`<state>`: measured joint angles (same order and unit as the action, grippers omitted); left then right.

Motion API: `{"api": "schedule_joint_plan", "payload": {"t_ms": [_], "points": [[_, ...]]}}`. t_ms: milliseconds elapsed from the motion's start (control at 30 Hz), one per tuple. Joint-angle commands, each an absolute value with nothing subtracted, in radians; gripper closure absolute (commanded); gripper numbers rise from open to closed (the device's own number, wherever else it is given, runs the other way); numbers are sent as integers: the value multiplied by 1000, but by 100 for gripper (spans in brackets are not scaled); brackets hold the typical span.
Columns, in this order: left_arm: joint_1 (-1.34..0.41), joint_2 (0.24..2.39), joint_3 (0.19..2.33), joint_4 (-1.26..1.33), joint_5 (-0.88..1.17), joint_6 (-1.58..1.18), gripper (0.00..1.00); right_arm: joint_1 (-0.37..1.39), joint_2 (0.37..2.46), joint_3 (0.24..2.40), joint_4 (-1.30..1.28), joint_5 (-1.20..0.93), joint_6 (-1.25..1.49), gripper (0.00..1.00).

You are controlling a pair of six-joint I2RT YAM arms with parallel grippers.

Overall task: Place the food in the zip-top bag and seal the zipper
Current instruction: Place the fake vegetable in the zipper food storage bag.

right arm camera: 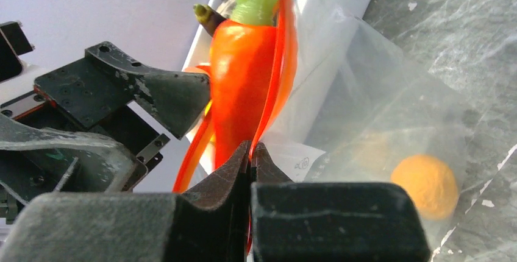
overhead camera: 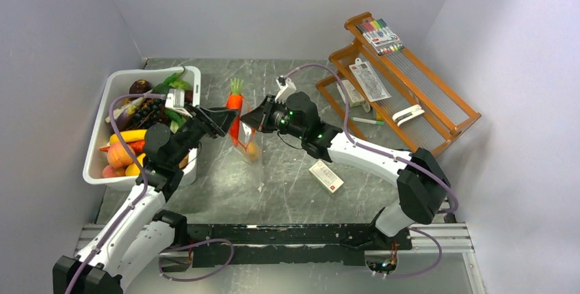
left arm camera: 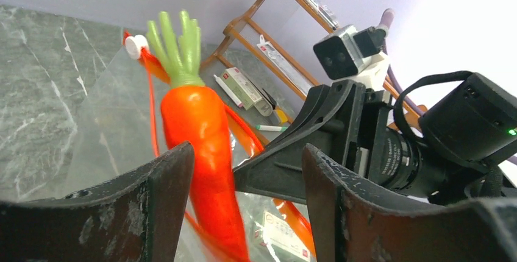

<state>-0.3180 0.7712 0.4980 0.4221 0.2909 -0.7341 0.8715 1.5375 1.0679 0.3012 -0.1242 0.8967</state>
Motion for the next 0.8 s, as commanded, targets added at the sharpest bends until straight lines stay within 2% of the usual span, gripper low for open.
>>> {"api": "schedule_joint_plan", "payload": {"t_ms": [0, 167, 400, 567, 767], "points": [[-327, 760, 545, 359, 307, -675, 35, 872, 1526, 1121, 328, -124, 824, 100], [-327, 797, 590, 261, 333, -624, 39, 871, 1497, 1052, 412, -118, 758, 100], [-327, 732, 664, 123, 318, -606, 33, 870, 1470, 1057, 346, -70, 691, 100], [-327, 754, 812, -126, 282, -552, 21, 864, 1423, 1103, 186, 70, 553, 100], [-326, 785, 894, -338, 120, -512, 1, 832, 1361, 1157, 10, 145, 395, 100]]}}
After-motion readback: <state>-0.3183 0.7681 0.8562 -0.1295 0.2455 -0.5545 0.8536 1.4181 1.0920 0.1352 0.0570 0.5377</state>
